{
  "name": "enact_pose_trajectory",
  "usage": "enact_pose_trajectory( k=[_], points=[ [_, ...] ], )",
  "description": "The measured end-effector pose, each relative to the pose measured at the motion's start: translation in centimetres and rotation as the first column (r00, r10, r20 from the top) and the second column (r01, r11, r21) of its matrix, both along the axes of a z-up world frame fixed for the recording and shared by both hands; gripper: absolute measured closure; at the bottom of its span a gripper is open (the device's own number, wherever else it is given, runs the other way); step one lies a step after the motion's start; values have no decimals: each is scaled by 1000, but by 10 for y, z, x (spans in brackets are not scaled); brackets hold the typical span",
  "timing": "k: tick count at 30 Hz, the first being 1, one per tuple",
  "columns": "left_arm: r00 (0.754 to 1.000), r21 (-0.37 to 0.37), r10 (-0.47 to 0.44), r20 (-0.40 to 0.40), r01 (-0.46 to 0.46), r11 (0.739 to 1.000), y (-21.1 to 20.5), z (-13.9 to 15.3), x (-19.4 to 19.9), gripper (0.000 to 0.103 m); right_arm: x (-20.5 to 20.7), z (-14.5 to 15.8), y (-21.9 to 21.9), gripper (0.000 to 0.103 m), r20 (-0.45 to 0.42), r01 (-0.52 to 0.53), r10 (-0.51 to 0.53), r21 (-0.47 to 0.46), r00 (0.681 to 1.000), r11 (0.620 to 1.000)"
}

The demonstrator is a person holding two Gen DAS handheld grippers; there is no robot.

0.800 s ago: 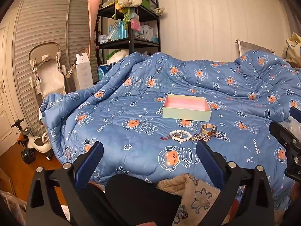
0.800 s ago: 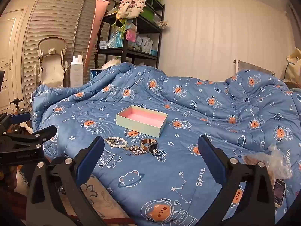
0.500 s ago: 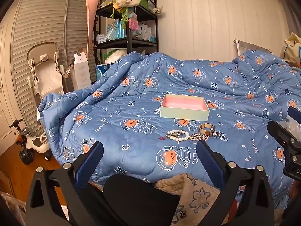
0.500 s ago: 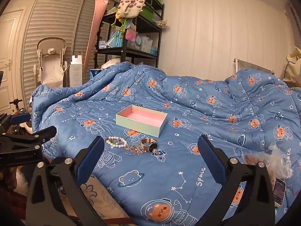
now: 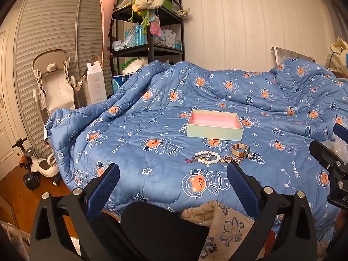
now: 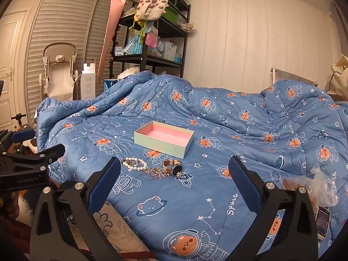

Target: Organize jewelry

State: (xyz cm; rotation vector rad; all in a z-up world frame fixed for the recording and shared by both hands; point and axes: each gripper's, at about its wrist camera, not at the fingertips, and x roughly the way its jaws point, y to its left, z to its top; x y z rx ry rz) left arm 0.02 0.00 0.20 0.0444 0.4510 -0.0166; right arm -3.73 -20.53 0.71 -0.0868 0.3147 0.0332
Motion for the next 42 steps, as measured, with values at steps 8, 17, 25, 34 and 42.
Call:
enact_pose_trajectory(
  k=[8,17,25,34,42],
  points=[
    [1000,1,-1,0,1,1000,0,1,0,6,1,-1,0,5,-1,0,0,2,1000,1000],
    [1000,1,-1,2,0,1000,0,0,-1,6,3,-1,3,5,1,-1,1,-1,1000,1000],
    [1000,2,-1,2,1,1000,0,1,0,6,1,0,1,5,0,-2,2,0,1000,1000],
    [1000,2,0,2,0,1000,0,1,-1,6,-1,5,-2,5,5,-6,6,-3,1000,1000],
    [1000,2,0,2,0,1000,0,1,-1,6,-3,7,-2,5,8,-7,7,-5,1000,1000]
  ],
)
